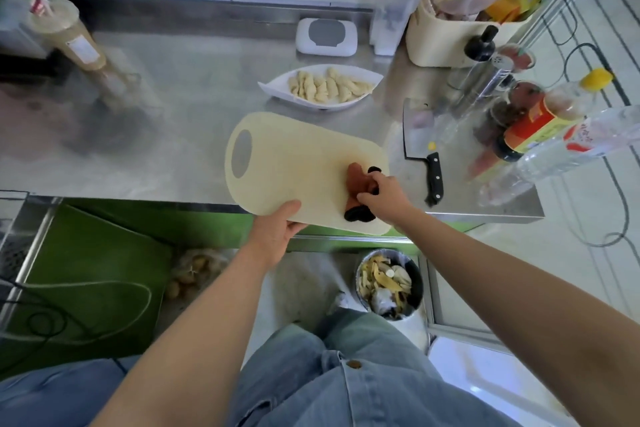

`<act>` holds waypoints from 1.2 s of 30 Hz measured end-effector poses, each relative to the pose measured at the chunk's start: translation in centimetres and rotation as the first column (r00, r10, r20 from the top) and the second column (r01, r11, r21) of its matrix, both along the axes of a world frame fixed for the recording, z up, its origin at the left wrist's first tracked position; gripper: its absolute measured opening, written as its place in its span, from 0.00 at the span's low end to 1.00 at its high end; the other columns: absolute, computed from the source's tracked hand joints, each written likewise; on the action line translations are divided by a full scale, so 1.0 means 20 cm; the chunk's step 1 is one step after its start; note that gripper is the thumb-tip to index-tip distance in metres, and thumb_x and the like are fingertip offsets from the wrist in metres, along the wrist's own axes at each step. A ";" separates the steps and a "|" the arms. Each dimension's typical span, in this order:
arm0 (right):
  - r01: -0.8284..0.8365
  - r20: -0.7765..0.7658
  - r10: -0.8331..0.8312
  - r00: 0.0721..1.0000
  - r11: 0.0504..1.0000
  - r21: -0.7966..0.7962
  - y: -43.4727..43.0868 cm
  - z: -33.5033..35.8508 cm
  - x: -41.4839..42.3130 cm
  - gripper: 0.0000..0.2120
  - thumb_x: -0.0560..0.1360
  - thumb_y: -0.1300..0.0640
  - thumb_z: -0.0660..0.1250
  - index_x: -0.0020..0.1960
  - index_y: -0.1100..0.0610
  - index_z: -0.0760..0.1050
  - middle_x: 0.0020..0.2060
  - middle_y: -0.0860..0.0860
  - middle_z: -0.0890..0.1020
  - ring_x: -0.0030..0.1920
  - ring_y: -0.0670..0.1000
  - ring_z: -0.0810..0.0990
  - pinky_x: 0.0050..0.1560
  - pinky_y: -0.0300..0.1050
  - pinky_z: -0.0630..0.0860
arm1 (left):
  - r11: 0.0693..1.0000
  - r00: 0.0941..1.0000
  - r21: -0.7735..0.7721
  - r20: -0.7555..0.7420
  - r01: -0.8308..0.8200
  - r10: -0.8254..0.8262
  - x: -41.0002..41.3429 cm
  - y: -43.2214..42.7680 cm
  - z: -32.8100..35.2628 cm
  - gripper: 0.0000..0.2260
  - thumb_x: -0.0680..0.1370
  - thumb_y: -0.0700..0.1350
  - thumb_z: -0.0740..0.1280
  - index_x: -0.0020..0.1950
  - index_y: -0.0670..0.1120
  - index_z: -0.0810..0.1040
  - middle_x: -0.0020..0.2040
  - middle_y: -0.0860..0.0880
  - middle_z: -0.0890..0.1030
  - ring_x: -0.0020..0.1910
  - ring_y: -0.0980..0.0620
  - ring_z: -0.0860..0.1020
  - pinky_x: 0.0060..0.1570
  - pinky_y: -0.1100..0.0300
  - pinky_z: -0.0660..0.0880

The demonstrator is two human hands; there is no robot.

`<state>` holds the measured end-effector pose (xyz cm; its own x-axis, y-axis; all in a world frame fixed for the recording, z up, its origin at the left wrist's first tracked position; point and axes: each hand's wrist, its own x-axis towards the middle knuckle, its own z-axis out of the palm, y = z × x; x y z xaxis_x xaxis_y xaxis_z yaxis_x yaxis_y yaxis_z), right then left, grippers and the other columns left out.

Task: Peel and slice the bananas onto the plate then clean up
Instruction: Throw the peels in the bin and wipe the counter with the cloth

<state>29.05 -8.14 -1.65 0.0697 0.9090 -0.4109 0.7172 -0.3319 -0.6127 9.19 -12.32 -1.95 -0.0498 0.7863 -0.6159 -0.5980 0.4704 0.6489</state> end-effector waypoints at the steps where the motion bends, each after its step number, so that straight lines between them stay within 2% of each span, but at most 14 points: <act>1: 0.032 -0.026 -0.030 0.999 0.998 0.054 -0.01 0.02 -0.02 0.23 0.75 0.60 0.65 0.69 0.56 0.67 0.60 0.58 0.69 0.54 0.57 0.73 0.53 0.44 0.70 | 1.000 1.000 -0.005 -0.028 -0.006 0.005 -0.02 -0.01 0.00 0.13 0.78 0.30 0.62 0.54 0.46 0.75 0.49 0.49 0.82 0.52 0.47 0.79 0.47 0.50 0.80; 4: 0.134 -0.194 -0.062 0.979 0.912 0.388 -0.09 0.11 -0.15 0.23 0.75 0.64 0.64 0.68 0.51 0.67 0.63 0.55 0.65 0.55 0.49 0.70 0.59 0.36 0.65 | 1.000 0.997 0.021 -0.072 -0.019 0.020 -0.04 -0.03 0.02 0.12 0.78 0.31 0.62 0.50 0.47 0.76 0.48 0.50 0.81 0.48 0.50 0.80 0.50 0.50 0.80; 7: -0.046 -0.200 0.174 0.964 0.854 0.519 -0.16 0.15 -0.34 0.22 0.73 0.67 0.65 0.65 0.53 0.73 0.66 0.56 0.63 0.61 0.46 0.66 0.64 0.31 0.61 | 0.992 0.974 0.085 -0.218 0.088 -0.068 -0.06 -0.07 0.04 0.11 0.77 0.32 0.63 0.50 0.48 0.79 0.46 0.51 0.83 0.49 0.49 0.80 0.52 0.48 0.78; 10: -0.172 -0.084 0.256 0.963 0.825 0.538 -0.23 0.09 -0.41 0.19 0.72 0.68 0.64 0.62 0.58 0.77 0.63 0.59 0.68 0.61 0.56 0.72 0.65 0.45 0.68 | 0.979 0.954 0.133 -0.278 0.156 -0.114 -0.08 -0.11 0.03 0.13 0.76 0.33 0.64 0.54 0.47 0.80 0.48 0.49 0.83 0.49 0.50 0.81 0.48 0.49 0.80; 14: 0.008 -0.042 0.015 0.999 0.878 0.478 -0.33 0.03 -0.30 0.21 0.70 0.71 0.61 0.61 0.58 0.76 0.59 0.58 0.71 0.57 0.59 0.74 0.61 0.49 0.72 | 0.995 0.960 0.092 -0.280 0.039 -0.012 -0.09 -0.13 0.06 0.15 0.75 0.33 0.65 0.61 0.42 0.75 0.47 0.50 0.81 0.47 0.50 0.80 0.42 0.53 0.81; 17: 0.178 0.049 -0.200 0.979 0.941 0.286 -0.42 -0.01 -0.17 0.21 0.72 0.69 0.60 0.63 0.56 0.75 0.58 0.58 0.70 0.54 0.60 0.75 0.54 0.46 0.73 | 0.993 0.959 0.109 -0.281 0.052 -0.020 -0.11 -0.16 0.07 0.13 0.75 0.33 0.66 0.59 0.43 0.74 0.49 0.49 0.81 0.47 0.51 0.80 0.38 0.57 0.80; 19: 0.257 0.055 -0.274 0.960 0.943 0.211 -0.45 -0.01 -0.13 0.21 0.74 0.66 0.60 0.64 0.54 0.73 0.58 0.58 0.69 0.50 0.60 0.76 0.50 0.45 0.73 | 0.986 0.952 0.141 -0.302 0.087 -0.041 -0.11 -0.17 0.08 0.16 0.75 0.35 0.67 0.63 0.41 0.72 0.53 0.47 0.81 0.51 0.49 0.80 0.41 0.56 0.81; 24: 0.218 -0.044 -0.218 0.975 0.896 0.387 -0.45 0.08 -0.18 0.22 0.74 0.65 0.60 0.66 0.49 0.71 0.56 0.54 0.68 0.46 0.52 0.72 0.48 0.41 0.70 | 0.974 0.924 0.226 -0.377 0.030 0.059 -0.12 -0.15 0.12 0.23 0.78 0.35 0.65 0.68 0.49 0.59 0.61 0.50 0.75 0.54 0.53 0.78 0.45 0.53 0.80; 26: 0.181 -0.042 -0.177 0.983 0.932 0.313 -0.44 0.07 -0.18 0.21 0.75 0.64 0.61 0.66 0.51 0.71 0.56 0.56 0.69 0.48 0.54 0.73 0.50 0.40 0.68 | 0.968 0.912 0.250 -0.399 0.005 0.098 -0.13 -0.14 0.13 0.28 0.78 0.35 0.64 0.72 0.51 0.54 0.64 0.51 0.73 0.56 0.54 0.77 0.43 0.54 0.81; 28: 0.179 -0.023 -0.178 0.984 0.965 0.191 -0.44 0.06 -0.17 0.20 0.76 0.62 0.61 0.67 0.52 0.70 0.57 0.58 0.69 0.50 0.58 0.74 0.51 0.41 0.67 | 0.968 0.900 0.250 -0.422 -0.001 0.110 -0.12 -0.13 0.12 0.39 0.79 0.36 0.63 0.77 0.56 0.40 0.68 0.54 0.70 0.56 0.58 0.77 0.45 0.53 0.81; 30: 0.186 -0.012 -0.186 0.982 0.973 0.133 -0.44 0.04 -0.16 0.20 0.77 0.61 0.61 0.68 0.53 0.69 0.57 0.58 0.69 0.48 0.58 0.73 0.50 0.41 0.67 | 0.967 0.872 0.255 -0.471 -0.011 0.135 -0.11 -0.15 0.12 0.44 0.78 0.38 0.64 0.75 0.61 0.33 0.72 0.55 0.67 0.57 0.57 0.78 0.49 0.50 0.81; 32: 0.197 -0.028 -0.195 0.980 0.974 0.113 -0.44 0.03 -0.15 0.20 0.77 0.61 0.61 0.68 0.53 0.69 0.58 0.58 0.69 0.46 0.55 0.71 0.50 0.40 0.67 | 0.961 0.823 0.277 -0.543 -0.013 0.168 -0.09 -0.16 0.11 0.44 0.77 0.38 0.64 0.74 0.65 0.33 0.74 0.54 0.64 0.60 0.53 0.77 0.57 0.48 0.78; 34: 0.211 -0.050 -0.206 0.977 0.970 0.118 -0.43 0.03 -0.14 0.20 0.77 0.61 0.61 0.68 0.53 0.69 0.58 0.58 0.69 0.45 0.53 0.70 0.50 0.40 0.66 | 0.955 0.767 0.293 -0.622 0.042 0.157 -0.08 -0.16 0.12 0.42 0.78 0.36 0.62 0.76 0.63 0.37 0.76 0.54 0.62 0.62 0.53 0.75 0.63 0.55 0.73; 36: 0.196 -0.058 -0.190 0.980 0.974 0.113 -0.41 0.03 -0.13 0.20 0.77 0.61 0.61 0.68 0.53 0.69 0.59 0.59 0.68 0.46 0.53 0.69 0.50 0.39 0.66 | 0.964 0.760 0.249 -0.642 0.089 0.096 -0.07 -0.15 0.08 0.38 0.77 0.35 0.64 0.78 0.58 0.48 0.75 0.53 0.63 0.65 0.53 0.72 0.66 0.56 0.69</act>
